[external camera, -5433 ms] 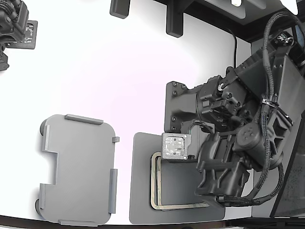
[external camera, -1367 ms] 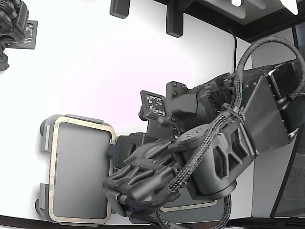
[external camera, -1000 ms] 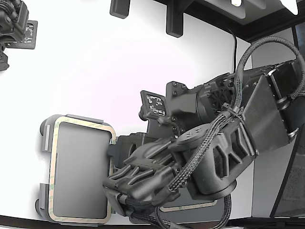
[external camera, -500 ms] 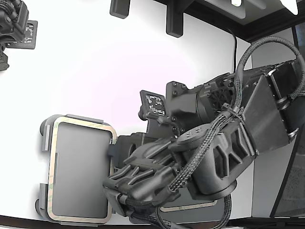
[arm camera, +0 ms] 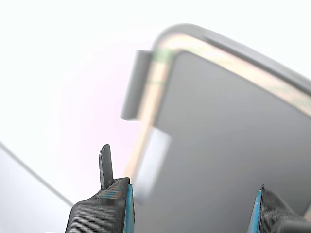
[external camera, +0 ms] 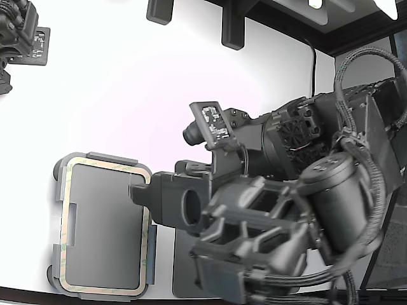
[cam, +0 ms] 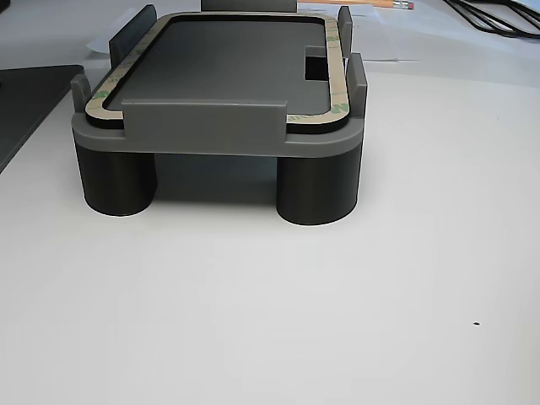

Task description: Move top rectangular frame to the holder.

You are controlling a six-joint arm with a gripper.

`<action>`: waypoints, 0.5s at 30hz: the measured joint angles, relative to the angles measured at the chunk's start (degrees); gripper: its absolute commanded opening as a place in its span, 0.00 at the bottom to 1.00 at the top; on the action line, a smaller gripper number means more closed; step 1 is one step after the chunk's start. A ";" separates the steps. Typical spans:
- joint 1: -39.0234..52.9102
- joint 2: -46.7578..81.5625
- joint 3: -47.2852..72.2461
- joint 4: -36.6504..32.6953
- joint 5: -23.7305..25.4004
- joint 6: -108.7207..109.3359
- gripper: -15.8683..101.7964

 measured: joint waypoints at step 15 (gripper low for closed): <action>-12.22 51.50 49.83 -32.70 -0.70 -71.81 0.98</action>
